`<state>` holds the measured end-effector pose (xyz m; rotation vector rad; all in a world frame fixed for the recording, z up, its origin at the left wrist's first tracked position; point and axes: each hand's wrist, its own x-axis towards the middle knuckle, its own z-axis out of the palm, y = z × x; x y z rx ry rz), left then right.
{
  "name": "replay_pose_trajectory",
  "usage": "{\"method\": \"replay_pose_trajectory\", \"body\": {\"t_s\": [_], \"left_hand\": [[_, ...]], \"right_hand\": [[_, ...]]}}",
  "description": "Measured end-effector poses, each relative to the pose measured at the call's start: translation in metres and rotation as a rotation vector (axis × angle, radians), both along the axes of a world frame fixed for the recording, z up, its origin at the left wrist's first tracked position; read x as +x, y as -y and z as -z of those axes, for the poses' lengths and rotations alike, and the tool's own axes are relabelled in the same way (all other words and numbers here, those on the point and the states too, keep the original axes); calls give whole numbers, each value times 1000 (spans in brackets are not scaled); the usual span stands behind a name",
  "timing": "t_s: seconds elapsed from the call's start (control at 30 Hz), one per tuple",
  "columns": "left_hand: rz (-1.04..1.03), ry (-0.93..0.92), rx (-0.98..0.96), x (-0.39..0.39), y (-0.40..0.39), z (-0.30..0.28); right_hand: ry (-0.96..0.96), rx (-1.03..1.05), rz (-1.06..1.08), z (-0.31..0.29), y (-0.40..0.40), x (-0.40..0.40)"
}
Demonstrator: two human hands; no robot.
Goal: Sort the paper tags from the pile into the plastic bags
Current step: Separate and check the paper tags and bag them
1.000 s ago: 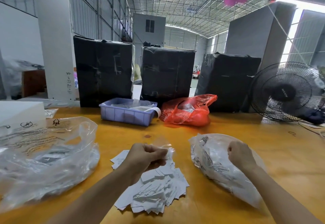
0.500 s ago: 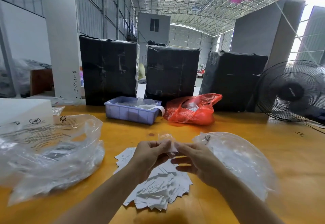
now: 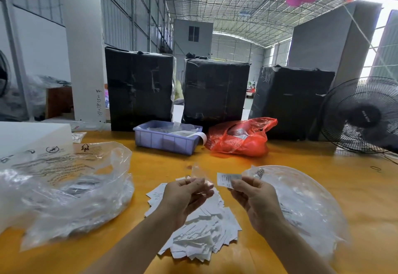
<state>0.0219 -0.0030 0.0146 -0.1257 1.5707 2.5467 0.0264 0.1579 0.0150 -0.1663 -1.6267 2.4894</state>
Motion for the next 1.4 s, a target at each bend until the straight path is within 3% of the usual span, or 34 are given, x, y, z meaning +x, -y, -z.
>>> {"method": "replay_pose_trajectory", "body": {"t_s": [0.37,0.6,0.8,1.17,1.4], "left_hand": [[-84,46,126,-3,-12,8],[-1,30,165,2,-14,9],[-53,36,158,3,-15,11],[-31,36,180,3,-15,8],[-29,24,204,4,-12,8]], "right_hand": [[-176,165,-71,6,5,16],[-219,346,44,15,8,16],[-229,294,92,14,4,17],[-167,335,-41,12,9,23],[-178,281,24,13,7,22]]}}
